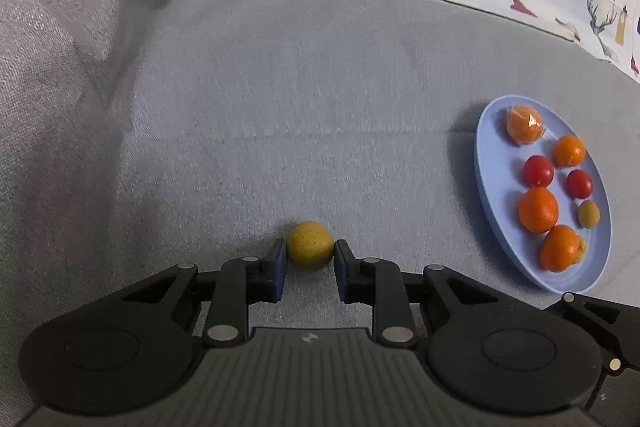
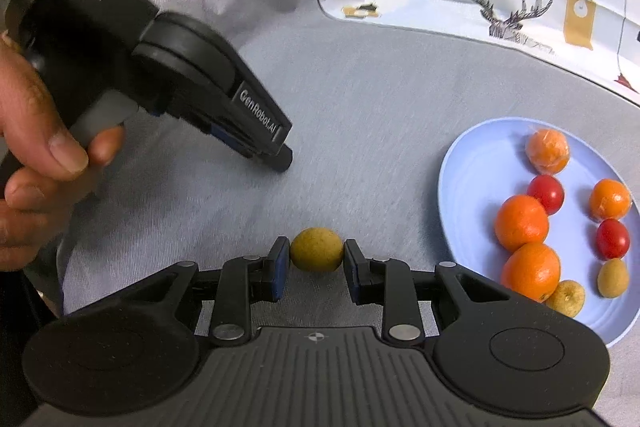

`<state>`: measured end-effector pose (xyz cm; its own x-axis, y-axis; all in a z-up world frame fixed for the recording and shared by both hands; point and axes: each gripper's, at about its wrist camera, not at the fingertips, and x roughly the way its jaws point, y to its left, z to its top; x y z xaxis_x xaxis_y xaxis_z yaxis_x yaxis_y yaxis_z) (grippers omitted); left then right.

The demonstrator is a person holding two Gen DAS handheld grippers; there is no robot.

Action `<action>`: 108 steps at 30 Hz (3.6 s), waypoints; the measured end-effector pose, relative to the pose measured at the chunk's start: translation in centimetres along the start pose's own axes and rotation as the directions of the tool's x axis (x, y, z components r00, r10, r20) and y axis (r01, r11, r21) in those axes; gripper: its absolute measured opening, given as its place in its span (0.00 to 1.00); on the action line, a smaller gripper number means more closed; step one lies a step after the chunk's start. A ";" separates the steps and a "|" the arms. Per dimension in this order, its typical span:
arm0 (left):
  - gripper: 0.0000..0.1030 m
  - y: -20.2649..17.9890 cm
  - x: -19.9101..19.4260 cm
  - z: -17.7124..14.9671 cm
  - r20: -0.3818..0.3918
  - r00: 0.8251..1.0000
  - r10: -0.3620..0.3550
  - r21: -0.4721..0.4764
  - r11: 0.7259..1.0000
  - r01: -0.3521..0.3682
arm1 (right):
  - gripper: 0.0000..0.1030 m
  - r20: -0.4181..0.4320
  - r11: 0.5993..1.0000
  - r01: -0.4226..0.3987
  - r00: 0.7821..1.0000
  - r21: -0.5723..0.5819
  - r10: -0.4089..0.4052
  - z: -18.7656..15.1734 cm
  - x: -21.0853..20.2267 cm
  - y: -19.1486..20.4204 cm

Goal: Organize fruits

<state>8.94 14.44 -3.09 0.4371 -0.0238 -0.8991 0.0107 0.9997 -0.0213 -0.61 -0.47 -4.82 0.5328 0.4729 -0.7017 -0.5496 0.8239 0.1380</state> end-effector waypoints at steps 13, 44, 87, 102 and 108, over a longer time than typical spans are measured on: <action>0.27 -1.9 -2.5 0.8 0.148 0.988 -0.050 0.019 0.999 0.048 | 0.29 0.182 0.999 0.048 0.982 -0.003 -0.047 0.4 -2.9 -1.0; 0.27 -14.5 1.2 1.5 0.117 0.978 -0.174 0.238 0.961 0.142 | 0.29 0.121 0.862 0.336 0.906 0.379 -0.406 -1.6 -4.7 -13.4; 0.49 -12.3 -5.0 -0.8 0.275 0.950 -0.149 0.238 0.968 0.083 | 0.96 0.175 0.840 0.310 0.890 0.445 -0.421 -2.4 -9.7 -13.1; 0.96 -13.0 -6.6 -4.0 0.244 0.968 -0.056 0.134 0.991 0.024 | 0.99 0.061 0.827 0.405 0.885 0.390 -0.462 -1.8 -12.5 -13.1; 0.96 -12.6 -4.5 -3.0 0.140 0.987 -0.077 0.077 0.995 0.067 | 0.99 -0.011 0.801 0.422 0.887 0.423 -0.462 -1.5 -11.4 -13.8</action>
<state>4.16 1.97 -0.12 0.5566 -0.1008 -0.8246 0.1092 0.9929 -0.0476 -0.11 -17.68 0.27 0.7189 0.0357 -0.6941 0.0571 0.9923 0.1101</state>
